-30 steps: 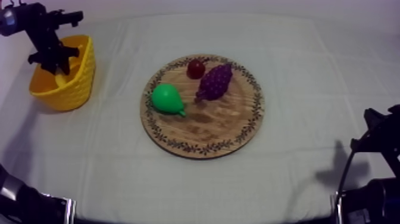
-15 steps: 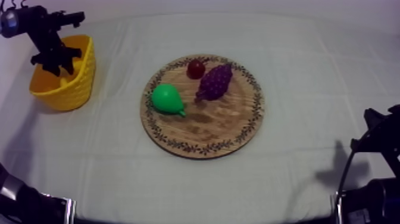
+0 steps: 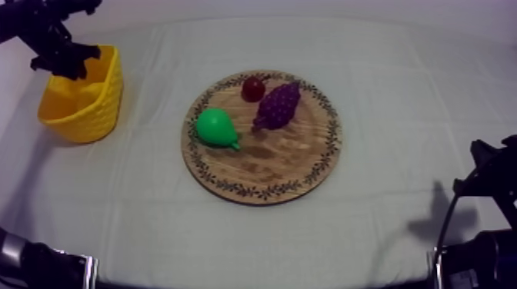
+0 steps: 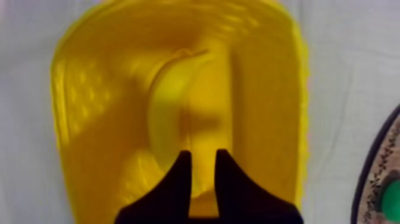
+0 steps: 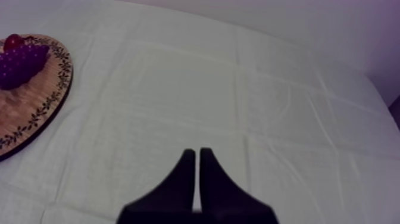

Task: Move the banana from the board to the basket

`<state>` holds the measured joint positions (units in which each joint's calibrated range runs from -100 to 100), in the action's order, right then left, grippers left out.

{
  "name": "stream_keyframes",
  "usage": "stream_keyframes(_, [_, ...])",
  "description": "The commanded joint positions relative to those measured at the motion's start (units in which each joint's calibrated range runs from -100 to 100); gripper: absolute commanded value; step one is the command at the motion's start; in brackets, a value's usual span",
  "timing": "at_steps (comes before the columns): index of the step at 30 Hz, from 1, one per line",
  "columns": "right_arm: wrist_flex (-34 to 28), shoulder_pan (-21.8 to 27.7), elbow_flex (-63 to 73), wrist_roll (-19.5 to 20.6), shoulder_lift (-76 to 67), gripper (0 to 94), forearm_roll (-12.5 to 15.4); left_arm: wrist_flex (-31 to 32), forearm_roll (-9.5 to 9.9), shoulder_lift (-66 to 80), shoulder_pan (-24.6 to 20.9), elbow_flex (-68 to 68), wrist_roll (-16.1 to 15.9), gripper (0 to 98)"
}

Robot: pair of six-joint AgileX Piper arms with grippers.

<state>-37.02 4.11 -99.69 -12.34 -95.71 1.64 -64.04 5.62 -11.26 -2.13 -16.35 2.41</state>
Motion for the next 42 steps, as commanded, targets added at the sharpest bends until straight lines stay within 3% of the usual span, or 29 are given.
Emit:
stream_keyframes(1, [0.0,0.0,0.0,0.0,0.0,0.6,0.0,4.4,-1.32,8.7,0.0,-5.8,-0.5,5.5])
stream_keyframes(10, [0.0,0.0,0.0,0.0,0.0,0.6,0.0,19.6,-8.85,39.0,-0.5,-30.3,-7.2,0.4])
stream_keyframes(20, [0.0,0.0,0.0,0.0,0.0,0.6,0.0,22.5,-11.8,73.2,0.0,-48.0,-8.9,0.2])
stream_keyframes(28, [0.0,0.0,0.0,0.0,0.0,0.6,0.0,21.6,-11.91,96.2,-0.2,-63.3,-9.3,0.2])
stream_keyframes(33, [0.0,0.0,0.0,0.0,0.0,0.6,0.0,20.6,-10.63,106.9,1.6,-72.4,-7.1,0.2])
stream_keyframes(42, [0.0,0.0,0.0,0.0,0.0,0.6,0.0,22.4,-8.68,110.8,3.2,-79.9,-4.0,0.2])
